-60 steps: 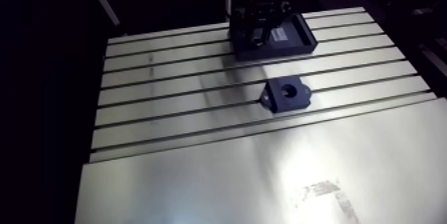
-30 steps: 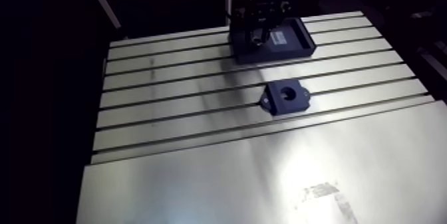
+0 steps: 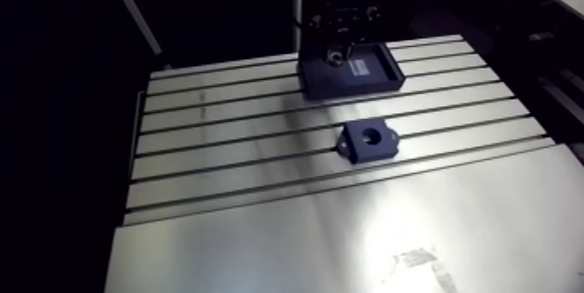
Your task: Pick up the bearing and press it into the housing until flush.
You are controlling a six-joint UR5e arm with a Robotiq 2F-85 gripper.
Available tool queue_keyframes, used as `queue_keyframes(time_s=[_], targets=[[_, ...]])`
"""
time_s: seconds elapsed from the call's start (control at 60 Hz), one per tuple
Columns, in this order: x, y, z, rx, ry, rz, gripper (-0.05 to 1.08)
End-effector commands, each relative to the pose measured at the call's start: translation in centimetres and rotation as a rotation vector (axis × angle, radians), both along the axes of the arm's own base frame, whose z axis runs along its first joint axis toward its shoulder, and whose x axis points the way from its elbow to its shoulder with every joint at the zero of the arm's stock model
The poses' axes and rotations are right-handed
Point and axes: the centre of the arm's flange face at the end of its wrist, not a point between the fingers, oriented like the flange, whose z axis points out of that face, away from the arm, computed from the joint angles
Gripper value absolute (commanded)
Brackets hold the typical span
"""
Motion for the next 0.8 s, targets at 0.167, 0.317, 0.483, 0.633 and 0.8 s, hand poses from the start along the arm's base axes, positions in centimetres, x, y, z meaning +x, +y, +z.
queue_keyframes(time_s=[0.167, 0.317, 0.483, 0.633, 0.8], targets=[[3.2, -0.6, 3.1, 0.001, 0.015, 0.005, 0.63], [4.6, -0.3, 3.5, 0.002, 0.005, 0.022, 0.64], [6.2, 0.6, 3.5, -0.002, -0.009, 0.021, 0.64], [7.4, 1.2, 3.3, -0.001, -0.014, 0.008, 0.64], [9.3, 1.5, 3.6, -0.003, -0.017, 0.024, 0.65]])
